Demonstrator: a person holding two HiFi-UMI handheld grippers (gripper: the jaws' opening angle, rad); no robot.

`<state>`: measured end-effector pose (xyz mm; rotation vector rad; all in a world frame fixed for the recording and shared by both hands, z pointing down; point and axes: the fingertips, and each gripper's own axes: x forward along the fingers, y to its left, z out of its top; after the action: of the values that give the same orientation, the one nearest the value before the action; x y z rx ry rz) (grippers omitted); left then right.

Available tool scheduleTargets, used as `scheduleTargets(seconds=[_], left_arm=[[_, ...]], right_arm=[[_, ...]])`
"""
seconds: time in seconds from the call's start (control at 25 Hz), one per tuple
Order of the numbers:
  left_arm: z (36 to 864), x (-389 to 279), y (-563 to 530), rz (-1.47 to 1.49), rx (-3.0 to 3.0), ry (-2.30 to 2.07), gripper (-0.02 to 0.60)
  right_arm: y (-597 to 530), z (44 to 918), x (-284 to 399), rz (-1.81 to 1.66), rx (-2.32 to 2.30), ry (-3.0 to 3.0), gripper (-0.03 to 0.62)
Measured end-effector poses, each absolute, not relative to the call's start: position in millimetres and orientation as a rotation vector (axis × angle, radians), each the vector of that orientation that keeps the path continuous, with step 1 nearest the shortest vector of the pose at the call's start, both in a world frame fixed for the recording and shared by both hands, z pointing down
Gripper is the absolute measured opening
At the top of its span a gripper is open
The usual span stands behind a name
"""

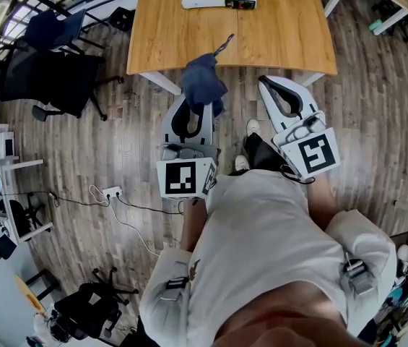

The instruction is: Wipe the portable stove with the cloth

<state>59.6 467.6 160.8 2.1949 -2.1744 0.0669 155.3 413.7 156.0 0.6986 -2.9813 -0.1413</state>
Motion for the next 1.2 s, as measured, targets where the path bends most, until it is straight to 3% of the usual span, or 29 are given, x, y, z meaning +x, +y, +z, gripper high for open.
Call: scheduleTargets(seconds=[1.2], left_arm=[[158, 33, 261, 0.120, 2.154, -2.201, 0.104]], right_arm=[[207, 157, 123, -0.066, 0.634, -3.016, 0.020]])
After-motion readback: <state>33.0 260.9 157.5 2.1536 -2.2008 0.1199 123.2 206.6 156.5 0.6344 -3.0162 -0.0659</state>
